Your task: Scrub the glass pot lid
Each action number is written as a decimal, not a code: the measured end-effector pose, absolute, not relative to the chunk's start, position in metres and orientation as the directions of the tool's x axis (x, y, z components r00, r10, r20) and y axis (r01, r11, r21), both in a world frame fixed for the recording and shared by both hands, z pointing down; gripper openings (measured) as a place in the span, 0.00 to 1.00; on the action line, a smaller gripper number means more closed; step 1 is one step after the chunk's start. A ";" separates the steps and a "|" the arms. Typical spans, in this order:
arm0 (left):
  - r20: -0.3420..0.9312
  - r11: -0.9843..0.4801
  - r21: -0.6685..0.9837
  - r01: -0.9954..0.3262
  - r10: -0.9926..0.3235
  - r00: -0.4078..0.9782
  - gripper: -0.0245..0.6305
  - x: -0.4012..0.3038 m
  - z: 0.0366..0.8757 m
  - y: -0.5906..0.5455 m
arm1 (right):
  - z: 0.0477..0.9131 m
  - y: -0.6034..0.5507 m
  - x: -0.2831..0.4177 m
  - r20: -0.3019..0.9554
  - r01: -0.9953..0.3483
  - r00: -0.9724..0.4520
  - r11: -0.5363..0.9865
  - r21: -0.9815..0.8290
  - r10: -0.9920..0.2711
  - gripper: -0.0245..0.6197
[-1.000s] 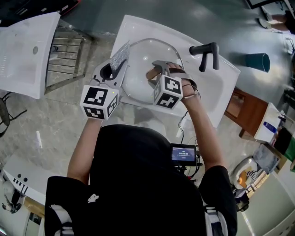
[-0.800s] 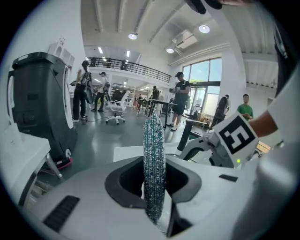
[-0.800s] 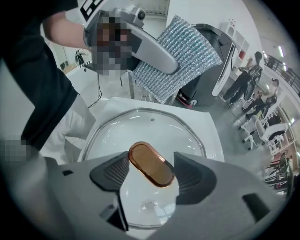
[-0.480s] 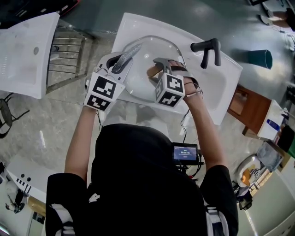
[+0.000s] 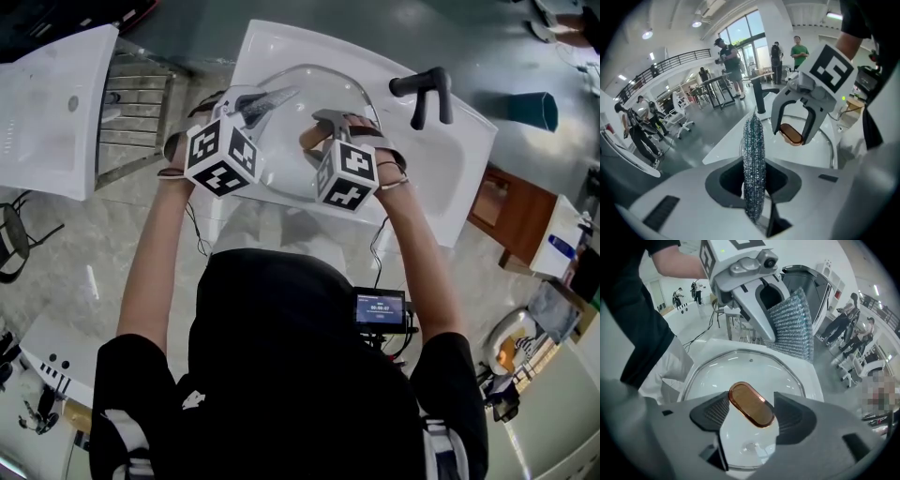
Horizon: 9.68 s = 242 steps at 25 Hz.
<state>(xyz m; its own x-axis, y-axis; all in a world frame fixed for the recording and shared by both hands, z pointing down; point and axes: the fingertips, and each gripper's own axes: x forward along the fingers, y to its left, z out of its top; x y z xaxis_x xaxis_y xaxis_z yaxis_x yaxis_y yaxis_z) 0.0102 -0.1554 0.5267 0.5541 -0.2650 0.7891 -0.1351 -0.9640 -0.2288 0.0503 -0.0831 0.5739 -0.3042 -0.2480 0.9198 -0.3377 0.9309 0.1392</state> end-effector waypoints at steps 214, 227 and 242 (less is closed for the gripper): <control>0.413 -0.855 -0.284 -0.435 -0.518 0.749 0.15 0.017 0.304 -0.135 | 0.265 -0.109 0.093 0.338 -0.934 -0.242 0.313 0.175 -0.909 0.04; 0.111 -0.816 -0.186 -0.547 -0.570 0.814 0.15 0.025 0.202 -0.132 | 0.170 -0.098 0.101 0.086 -0.972 -0.188 0.198 0.125 -0.978 0.04; 0.040 -0.825 -0.141 -0.547 -0.557 0.830 0.15 0.027 0.182 -0.131 | 0.168 -0.094 0.106 0.082 -0.980 -0.155 0.164 0.113 -0.984 0.04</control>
<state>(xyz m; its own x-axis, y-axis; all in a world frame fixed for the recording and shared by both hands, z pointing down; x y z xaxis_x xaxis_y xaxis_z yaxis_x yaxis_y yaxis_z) 0.0274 -0.1309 0.1815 0.8297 -0.5568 0.0398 -0.5469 -0.8252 -0.1412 0.1055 -0.0939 0.1680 -0.1554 -0.9844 0.0823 -0.9799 0.1641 0.1130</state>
